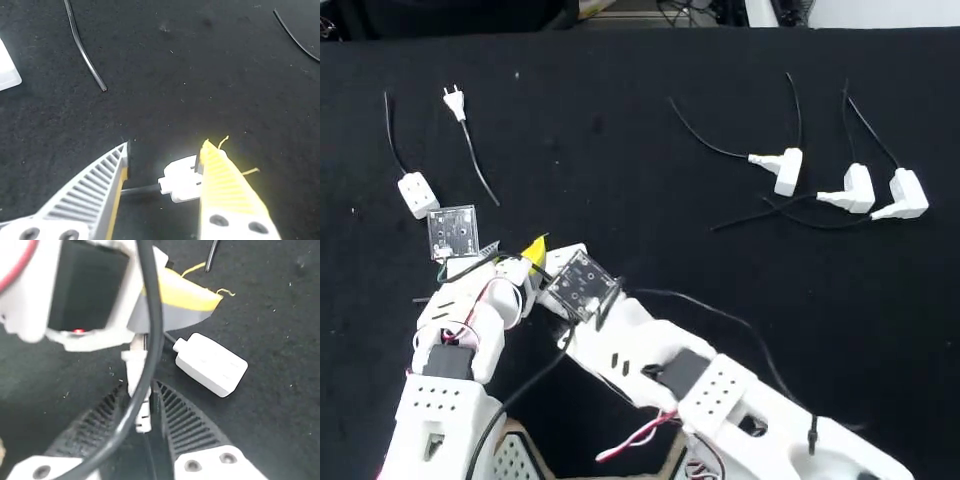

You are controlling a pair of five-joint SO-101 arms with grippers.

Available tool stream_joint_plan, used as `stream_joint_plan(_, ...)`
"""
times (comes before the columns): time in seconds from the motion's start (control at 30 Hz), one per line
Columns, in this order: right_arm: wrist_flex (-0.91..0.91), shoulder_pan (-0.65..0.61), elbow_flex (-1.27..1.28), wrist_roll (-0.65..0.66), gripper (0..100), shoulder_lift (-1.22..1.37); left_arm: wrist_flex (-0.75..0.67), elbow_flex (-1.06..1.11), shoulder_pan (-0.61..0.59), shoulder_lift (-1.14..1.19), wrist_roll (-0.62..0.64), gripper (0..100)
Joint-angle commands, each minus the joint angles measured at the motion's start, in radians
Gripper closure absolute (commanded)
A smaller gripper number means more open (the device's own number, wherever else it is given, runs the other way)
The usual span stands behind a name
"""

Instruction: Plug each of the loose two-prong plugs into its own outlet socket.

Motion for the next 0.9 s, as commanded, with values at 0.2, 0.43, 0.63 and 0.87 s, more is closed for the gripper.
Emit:
stream_joint_plan(0.2, -0.026, -0.015, -0.001, -0.049, 98.6, -0.102, -0.009, -0.013, 0.01, -0.011, 0.002, 77)
stream_joint_plan(0.43, -0.018, -0.012, 0.007, -0.049, 98.6, -0.154, -0.012, 0.027, 0.01, -0.011, 0.002, 77)
stream_joint_plan(0.63, -0.021, -0.012, 0.064, -0.044, 98.6, -0.271, -0.014, 0.039, 0.018, -0.011, 0.002, 77)
stream_joint_plan(0.87, -0.018, -0.015, 0.097, -0.044, 98.6, -0.323, -0.011, 0.039, 0.021, -0.009, 0.002, 77)
